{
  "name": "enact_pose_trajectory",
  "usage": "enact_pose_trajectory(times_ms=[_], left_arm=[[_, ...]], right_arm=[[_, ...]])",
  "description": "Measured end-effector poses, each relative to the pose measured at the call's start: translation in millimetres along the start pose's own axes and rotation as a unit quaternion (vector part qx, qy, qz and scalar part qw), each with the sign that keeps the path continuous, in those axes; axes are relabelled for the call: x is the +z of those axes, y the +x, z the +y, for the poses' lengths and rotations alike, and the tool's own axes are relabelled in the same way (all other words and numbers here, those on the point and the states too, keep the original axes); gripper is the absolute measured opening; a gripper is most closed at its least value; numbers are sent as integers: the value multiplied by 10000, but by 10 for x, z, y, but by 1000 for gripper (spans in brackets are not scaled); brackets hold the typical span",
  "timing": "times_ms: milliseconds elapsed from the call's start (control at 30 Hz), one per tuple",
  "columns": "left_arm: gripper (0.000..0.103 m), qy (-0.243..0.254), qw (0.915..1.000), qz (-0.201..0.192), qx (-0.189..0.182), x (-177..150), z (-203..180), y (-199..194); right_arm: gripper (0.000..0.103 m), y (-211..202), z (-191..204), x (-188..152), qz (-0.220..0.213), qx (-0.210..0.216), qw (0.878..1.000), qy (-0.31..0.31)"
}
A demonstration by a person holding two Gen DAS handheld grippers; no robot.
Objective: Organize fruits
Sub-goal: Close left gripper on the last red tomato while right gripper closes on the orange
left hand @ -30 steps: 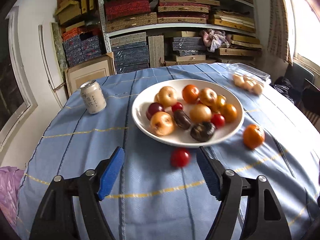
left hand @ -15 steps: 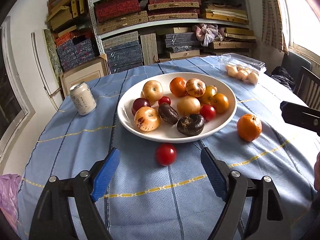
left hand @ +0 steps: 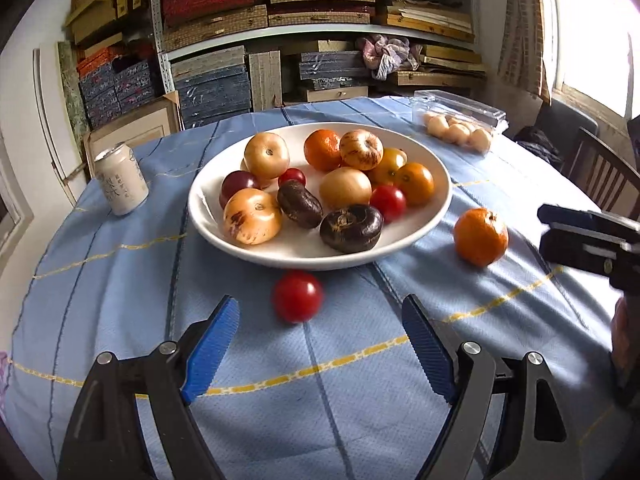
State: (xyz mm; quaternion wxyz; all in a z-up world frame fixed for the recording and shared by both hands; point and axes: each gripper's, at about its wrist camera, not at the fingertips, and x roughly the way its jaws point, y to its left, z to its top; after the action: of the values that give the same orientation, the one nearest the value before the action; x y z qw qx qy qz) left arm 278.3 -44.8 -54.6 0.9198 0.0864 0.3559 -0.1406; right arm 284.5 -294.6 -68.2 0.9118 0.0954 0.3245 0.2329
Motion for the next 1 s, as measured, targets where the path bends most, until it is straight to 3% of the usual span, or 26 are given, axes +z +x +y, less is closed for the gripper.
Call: enact_pose_trajectory(times_ms=[100, 167, 200, 233, 500, 600, 633, 700, 1000], left_arm=[[82, -197, 9994, 208, -194, 33, 61, 107], [73, -258, 9990, 273, -237, 53, 84, 154], [61, -270, 9987, 331, -272, 67, 92, 194], [54, -278, 9986, 376, -253, 59, 103, 212], [53, -526, 9967, 505, -351, 83, 202, 298], [45, -486, 9973, 469, -290, 79, 192, 274], [38, -481, 9973, 473, -278, 77, 188, 269], [31, -510, 9972, 494, -249, 61, 203, 259], [31, -522, 9980, 298, -179, -76, 196, -139]], right_arm=[[94, 12, -9, 2, 37, -18, 10000, 36], [94, 2, -41, 15, 18, -14, 9999, 116], [94, 0, -47, 20, 10, -10, 9999, 136], [94, -4, -58, 23, -2, -8, 9999, 160], [94, 7, -44, 13, 41, 30, 9999, 159], [94, 10, -44, 14, 44, 27, 9999, 156], [94, 11, -45, 14, 45, 30, 9999, 163], [94, 11, -44, 14, 45, 30, 9999, 156], [94, 28, -25, 8, 94, -37, 9999, 28]])
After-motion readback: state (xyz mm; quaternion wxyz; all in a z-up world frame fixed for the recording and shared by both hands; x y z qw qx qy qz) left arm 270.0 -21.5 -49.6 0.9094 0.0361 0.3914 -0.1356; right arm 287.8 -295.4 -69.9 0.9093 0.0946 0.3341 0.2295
